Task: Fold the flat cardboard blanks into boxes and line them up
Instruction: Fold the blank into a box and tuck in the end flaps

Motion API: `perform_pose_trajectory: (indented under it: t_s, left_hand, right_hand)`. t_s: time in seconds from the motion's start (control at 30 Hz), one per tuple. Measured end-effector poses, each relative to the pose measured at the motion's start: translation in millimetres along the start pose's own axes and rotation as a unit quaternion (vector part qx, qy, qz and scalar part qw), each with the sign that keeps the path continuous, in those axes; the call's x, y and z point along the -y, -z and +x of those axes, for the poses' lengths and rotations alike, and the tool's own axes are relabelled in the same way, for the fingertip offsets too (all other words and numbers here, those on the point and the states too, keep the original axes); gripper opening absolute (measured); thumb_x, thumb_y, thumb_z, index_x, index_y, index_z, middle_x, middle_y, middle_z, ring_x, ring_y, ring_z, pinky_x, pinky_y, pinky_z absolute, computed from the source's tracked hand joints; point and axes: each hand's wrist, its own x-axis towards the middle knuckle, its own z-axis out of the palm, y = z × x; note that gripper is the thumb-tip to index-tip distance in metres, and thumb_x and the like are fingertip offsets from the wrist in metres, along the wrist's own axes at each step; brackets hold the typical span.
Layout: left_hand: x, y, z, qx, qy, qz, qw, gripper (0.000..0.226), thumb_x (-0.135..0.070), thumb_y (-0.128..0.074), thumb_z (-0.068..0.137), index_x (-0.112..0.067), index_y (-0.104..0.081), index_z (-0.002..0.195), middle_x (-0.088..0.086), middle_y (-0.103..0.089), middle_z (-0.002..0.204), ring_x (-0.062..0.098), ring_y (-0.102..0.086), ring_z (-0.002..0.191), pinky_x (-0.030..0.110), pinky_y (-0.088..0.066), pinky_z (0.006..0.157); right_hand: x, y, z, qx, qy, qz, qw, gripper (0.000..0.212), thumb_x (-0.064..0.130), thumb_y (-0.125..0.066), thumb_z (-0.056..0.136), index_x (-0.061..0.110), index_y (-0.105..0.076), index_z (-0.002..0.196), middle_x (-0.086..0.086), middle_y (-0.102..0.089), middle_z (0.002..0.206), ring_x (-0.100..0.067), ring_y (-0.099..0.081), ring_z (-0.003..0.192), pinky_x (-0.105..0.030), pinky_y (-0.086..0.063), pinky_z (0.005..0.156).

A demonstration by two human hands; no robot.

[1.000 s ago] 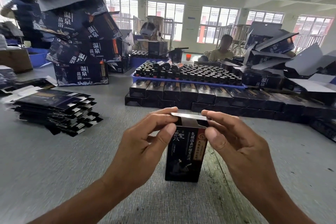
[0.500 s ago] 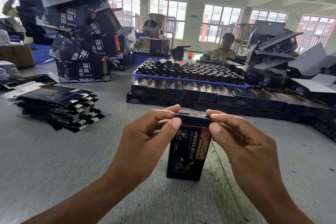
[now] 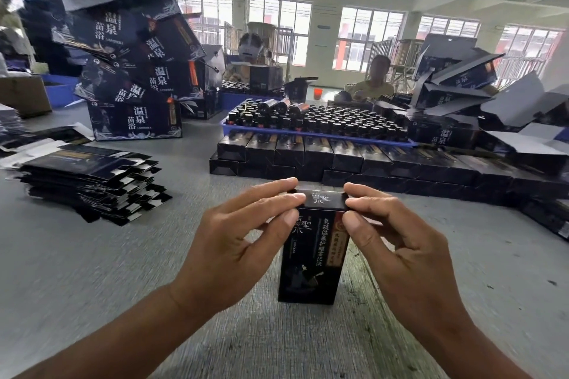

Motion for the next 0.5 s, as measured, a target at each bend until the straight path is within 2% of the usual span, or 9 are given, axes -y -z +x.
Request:
perform_pose_trajectory:
  t_s: [0.13, 0.2, 0.27, 0.33, 0.4, 0.5]
  left_hand:
    - [4.8, 1.1, 0.5, 0.013, -0.027, 0.029, 0.999, 0.027, -0.022, -0.06, 0.096, -0.007, -0.073, 0.114, 0.002, -0.065, 0.131, 0.007, -0.066, 0.114, 0.021, -0.057, 0.082]
    - [7.8, -0.9, -3.2, 0.048, -0.005, 0.044, 0.998, 0.03, -0.032, -0.059, 0.096, -0.018, -0.066, 0.121, -0.002, -0.06, 0.138, 0.007, -0.066, 0.113, 0.021, -0.059, 0.077]
    - [11.0, -4.2, -9.0, 0.068, 0.044, 0.038, 0.996, 0.034, -0.044, -0.057, 0.094, -0.033, -0.054, 0.126, -0.009, -0.059, 0.137, 0.007, -0.067, 0.111, 0.02, -0.06, 0.074]
    - [13.8, -6.1, -11.6, 0.046, 0.093, 0.013, 0.994, 0.031, -0.049, -0.06, 0.094, -0.044, -0.051, 0.123, -0.014, -0.065, 0.124, 0.004, -0.068, 0.107, 0.02, -0.06, 0.071]
    - [16.7, -4.3, -9.8, -0.006, 0.148, -0.016, 0.989, 0.028, -0.051, -0.065, 0.09, -0.051, -0.052, 0.116, -0.019, -0.067, 0.113, 0.001, -0.069, 0.099, 0.019, -0.059, 0.066]
    - [23.8, 1.0, -4.6, -0.079, 0.24, -0.101, 0.962, 0.033, -0.048, -0.07, 0.074, -0.053, -0.056, 0.104, -0.022, -0.067, 0.107, 0.008, -0.074, 0.085, 0.021, -0.059, 0.058]
  right_hand:
    - [-2.7, -1.2, 0.6, -0.006, 0.008, -0.014, 1.0, 0.009, 0.035, -0.068, 0.094, 0.037, -0.07, 0.103, 0.021, -0.068, 0.122, -0.008, -0.065, 0.116, -0.021, -0.056, 0.085]
    - [-4.8, -2.7, -0.8, -0.001, 0.003, -0.034, 0.999, 0.015, 0.034, -0.065, 0.093, 0.039, -0.067, 0.107, 0.024, -0.067, 0.121, -0.004, -0.065, 0.114, -0.019, -0.056, 0.083]
    - [-8.3, -5.1, -3.2, 0.022, -0.018, -0.068, 0.997, 0.026, 0.039, -0.064, 0.095, 0.046, -0.059, 0.119, 0.028, -0.064, 0.121, 0.004, -0.062, 0.113, -0.02, -0.057, 0.083]
    - [-13.7, -8.1, -6.7, 0.069, -0.057, -0.104, 0.991, 0.05, 0.045, -0.067, 0.092, 0.057, -0.042, 0.133, 0.034, -0.057, 0.126, 0.012, -0.056, 0.115, -0.019, -0.053, 0.087]
    - [-17.3, -11.8, -9.4, 0.12, -0.09, -0.127, 0.981, 0.07, 0.055, -0.069, 0.086, 0.065, -0.025, 0.139, 0.04, -0.043, 0.135, 0.017, -0.049, 0.117, -0.018, -0.049, 0.092]
    - [-20.8, -17.3, -11.7, 0.191, -0.066, -0.197, 0.959, 0.076, 0.072, -0.061, 0.076, 0.059, -0.021, 0.14, 0.03, -0.032, 0.149, 0.009, -0.041, 0.13, -0.03, -0.046, 0.106]
